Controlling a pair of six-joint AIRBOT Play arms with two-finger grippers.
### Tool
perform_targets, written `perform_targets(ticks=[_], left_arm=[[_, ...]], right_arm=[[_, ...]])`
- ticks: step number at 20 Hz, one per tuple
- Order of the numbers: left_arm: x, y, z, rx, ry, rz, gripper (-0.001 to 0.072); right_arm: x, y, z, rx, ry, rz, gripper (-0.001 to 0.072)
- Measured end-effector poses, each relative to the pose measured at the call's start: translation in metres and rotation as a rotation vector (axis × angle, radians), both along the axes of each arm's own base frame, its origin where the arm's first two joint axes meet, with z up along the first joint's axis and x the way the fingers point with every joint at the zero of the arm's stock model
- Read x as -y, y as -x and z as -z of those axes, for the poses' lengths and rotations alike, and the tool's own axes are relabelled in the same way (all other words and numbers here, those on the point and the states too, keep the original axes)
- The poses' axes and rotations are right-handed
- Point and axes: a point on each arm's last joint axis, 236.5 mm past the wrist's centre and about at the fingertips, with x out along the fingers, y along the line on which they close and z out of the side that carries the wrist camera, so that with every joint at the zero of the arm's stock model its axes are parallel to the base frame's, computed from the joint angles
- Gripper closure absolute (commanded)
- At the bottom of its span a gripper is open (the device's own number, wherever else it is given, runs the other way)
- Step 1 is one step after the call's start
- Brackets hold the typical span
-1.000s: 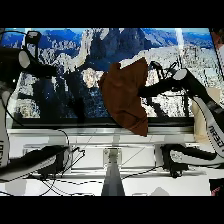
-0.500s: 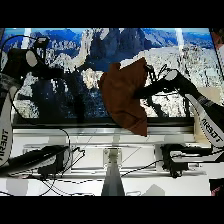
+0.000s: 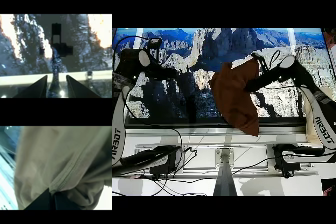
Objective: Fold the clothes and pants, and hang the long-sleeved shirts on hangers.
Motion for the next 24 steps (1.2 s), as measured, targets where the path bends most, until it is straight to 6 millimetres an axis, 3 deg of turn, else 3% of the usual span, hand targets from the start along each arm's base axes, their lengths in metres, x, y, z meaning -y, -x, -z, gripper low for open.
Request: perform_targets(ticks=[3, 6, 11, 14, 17, 19, 21, 24], left_arm=[[0.013, 0.001, 0.0, -0.005, 0.06, -0.006, 0.044], [0.031, 0.002, -0.002, -0.011, 0.138, -0.001, 0.0441], [0.083, 0.005, -0.013, 0.004, 0.288, 0.096, 0.0441], [0.124, 0.007, -0.019, 0.02, 0.367, 0.162, 0.044], [0.166, 0.011, -0.023, 0.048, 0.413, 0.245, 0.044], [0.182, 0.01, -0.029, 0.086, 0.429, 0.277, 0.044], [0.183, 0.004, -0.04, 0.137, 0.435, 0.283, 0.044], [0.16, -0.009, -0.067, 0.226, 0.441, 0.237, 0.044]], right_arm=[[-0.004, -0.012, -0.075, 0.164, -0.032, -0.054, 0.0695], [-0.002, -0.009, -0.178, 0.433, -0.049, -0.08, 0.0694], [0.031, 0.027, -0.352, 1.003, -0.008, 0.044, 0.0694], [0.058, 0.062, -0.431, 1.265, -0.007, 0.189, 0.0694], [0.074, 0.086, -0.467, 1.376, -0.016, 0.274, 0.0695], [0.079, 0.086, -0.474, 1.38, -0.031, 0.318, 0.0695], [0.078, 0.068, -0.467, 1.33, -0.043, 0.351, 0.0695], [0.067, 0.017, -0.441, 1.192, -0.098, 0.399, 0.0696]])
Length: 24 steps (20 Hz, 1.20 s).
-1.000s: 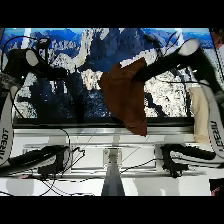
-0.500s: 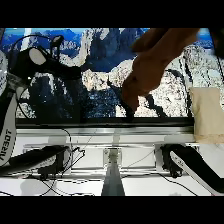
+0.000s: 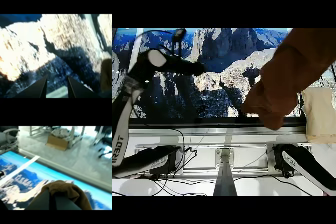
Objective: Fold the clothes and pants, and hang the long-sleeved shirts on hangers.
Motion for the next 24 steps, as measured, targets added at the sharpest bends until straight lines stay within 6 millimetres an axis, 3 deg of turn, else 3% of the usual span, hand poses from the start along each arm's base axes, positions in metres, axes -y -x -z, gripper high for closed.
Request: perform_targets(ticks=[3, 5, 8, 11, 14, 16, 18, 20, 24], left_arm=[[-0.045, -0.01, -0.039, 0.093, 0.017, -0.103, 0.044], [-0.078, -0.01, -0.066, 0.149, 0.02, -0.173, 0.044], [-0.124, -0.001, -0.101, 0.224, 0.012, -0.266, 0.044], [-0.157, 0.012, -0.128, 0.283, -0.001, -0.342, 0.044], [-0.174, 0.022, -0.142, 0.315, -0.012, -0.381, 0.044], [-0.178, 0.025, -0.144, 0.319, -0.015, -0.391, 0.044], [-0.178, 0.027, -0.136, 0.303, -0.016, -0.392, 0.044], [-0.175, 0.029, -0.121, 0.267, -0.013, -0.385, 0.044], [-0.15, 0.043, -0.057, 0.112, -0.004, -0.324, 0.044]], right_arm=[[-0.044, -0.037, 0.011, -0.085, -0.166, -0.116, 0.0695], [-0.081, -0.048, 0.007, -0.09, -0.245, -0.204, 0.0695], [-0.134, -0.038, -0.009, -0.039, -0.262, -0.322, 0.0695], [-0.157, -0.011, -0.039, 0.057, -0.241, -0.383, 0.0695], [-0.14, 0.003, -0.058, 0.157, -0.153, -0.326, 0.0694], [-0.117, 0.0, -0.045, 0.149, -0.04, -0.255, 0.0695], [-0.087, -0.013, -0.012, 0.063, 0.095, -0.169, 0.0694], [-0.054, -0.025, 0.034, -0.085, 0.209, -0.096, 0.0695], [0.009, -0.044, 0.13, -0.403, 0.323, 0.041, 0.0695]])
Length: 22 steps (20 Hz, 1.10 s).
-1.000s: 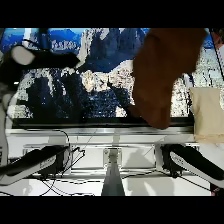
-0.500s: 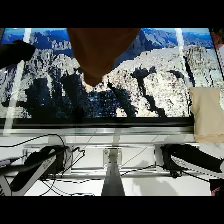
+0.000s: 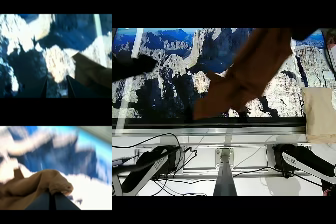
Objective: Fold the clothes and pants, and hang the long-sleeved shirts on hangers.
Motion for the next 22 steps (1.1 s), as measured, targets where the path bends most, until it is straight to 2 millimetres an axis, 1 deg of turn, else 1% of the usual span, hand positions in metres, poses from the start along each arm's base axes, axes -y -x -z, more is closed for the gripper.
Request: perform_targets(ticks=[2, 3, 4, 5, 6, 7, 9, 12, 13, 14, 15, 17, 20, 21, 22], left_arm=[[0.023, 0.016, 0.043, -0.107, 0.022, 0.055, 0.044], [0.037, 0.028, 0.066, -0.168, 0.04, 0.087, 0.0437], [0.051, 0.04, 0.087, -0.228, 0.059, 0.121, 0.0379], [0.067, 0.055, 0.109, -0.292, 0.08, 0.156, 0.0209], [0.082, 0.069, 0.127, -0.351, 0.096, 0.189, 0.0054], [0.096, 0.081, 0.143, -0.401, 0.113, 0.22, 0.0033], [0.128, 0.107, 0.173, -0.507, 0.142, 0.288, 0.0033], [0.165, 0.139, 0.207, -0.633, 0.161, 0.373, 0.0037], [0.174, 0.149, 0.217, -0.675, 0.161, 0.398, 0.0079], [0.18, 0.158, 0.227, -0.713, 0.158, 0.414, 0.0138], [0.185, 0.167, 0.234, -0.747, 0.156, 0.43, 0.0153], [0.194, 0.178, 0.241, -0.801, 0.178, 0.443, 0.0154], [0.204, 0.186, 0.244, -0.828, 0.205, 0.463, 0.016], [0.206, 0.187, 0.244, -0.832, 0.215, 0.465, 0.0252], [0.207, 0.188, 0.245, -0.83, 0.213, 0.468, 0.0373]], right_arm=[[0.026, -0.006, 0.046, -0.132, 0.033, 0.066, 0.0694], [0.038, -0.007, 0.069, -0.196, 0.046, 0.098, 0.0694], [0.047, -0.008, 0.089, -0.249, 0.054, 0.12, 0.0694], [0.055, -0.007, 0.109, -0.304, 0.061, 0.14, 0.0694], [0.06, -0.006, 0.125, -0.349, 0.066, 0.154, 0.0694], [0.065, -0.004, 0.14, -0.391, 0.071, 0.164, 0.0694], [0.069, 0.0, 0.162, -0.45, 0.073, 0.174, 0.0694], [0.069, 0.003, 0.176, -0.492, 0.064, 0.176, 0.0694], [0.07, 0.004, 0.178, -0.499, 0.063, 0.177, 0.0694], [0.069, 0.004, 0.18, -0.503, 0.061, 0.177, 0.0694], [0.069, 0.005, 0.182, -0.509, 0.06, 0.176, 0.0694], [0.07, 0.006, 0.183, -0.513, 0.059, 0.177, 0.0694], [0.069, 0.006, 0.184, -0.516, 0.058, 0.176, 0.0694], [0.069, 0.006, 0.184, -0.517, 0.058, 0.176, 0.0694], [0.069, 0.006, 0.184, -0.516, 0.058, 0.176, 0.0694]])
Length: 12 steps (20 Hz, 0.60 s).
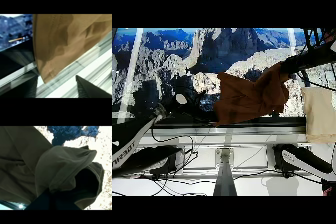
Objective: Fold the clothes and pants, and hang the long-sleeved shirts on hangers.
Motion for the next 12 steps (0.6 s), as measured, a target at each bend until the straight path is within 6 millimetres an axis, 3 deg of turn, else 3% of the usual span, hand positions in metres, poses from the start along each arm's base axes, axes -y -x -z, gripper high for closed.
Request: perform_targets(ticks=[1, 3, 5, 7, 10, 12], left_arm=[[0.0, 0.0, 0.001, 0.002, -0.001, 0.001, 0.0432], [0.002, -0.001, 0.001, 0.004, 0.005, -0.006, 0.0448], [0.003, -0.005, 0.002, 0.013, 0.008, -0.018, 0.0594], [0.006, -0.008, 0.0, 0.019, 0.017, -0.029, 0.0691], [0.009, -0.013, -0.004, 0.049, 0.033, -0.014, 0.0693], [0.013, -0.027, -0.017, 0.12, 0.062, 0.014, 0.0693]], right_arm=[[0.0, 0.0, 0.0, -0.001, 0.0, 0.0, 0.0694], [-0.001, 0.0, 0.0, -0.001, -0.002, -0.001, 0.0694], [-0.001, 0.0, 0.0, -0.001, -0.003, -0.001, 0.0694], [-0.001, 0.0, 0.0, -0.002, -0.004, -0.001, 0.0694], [-0.001, 0.0, 0.0, -0.002, -0.005, -0.002, 0.0694], [-0.001, 0.0, 0.0, -0.002, -0.004, -0.001, 0.0694]])
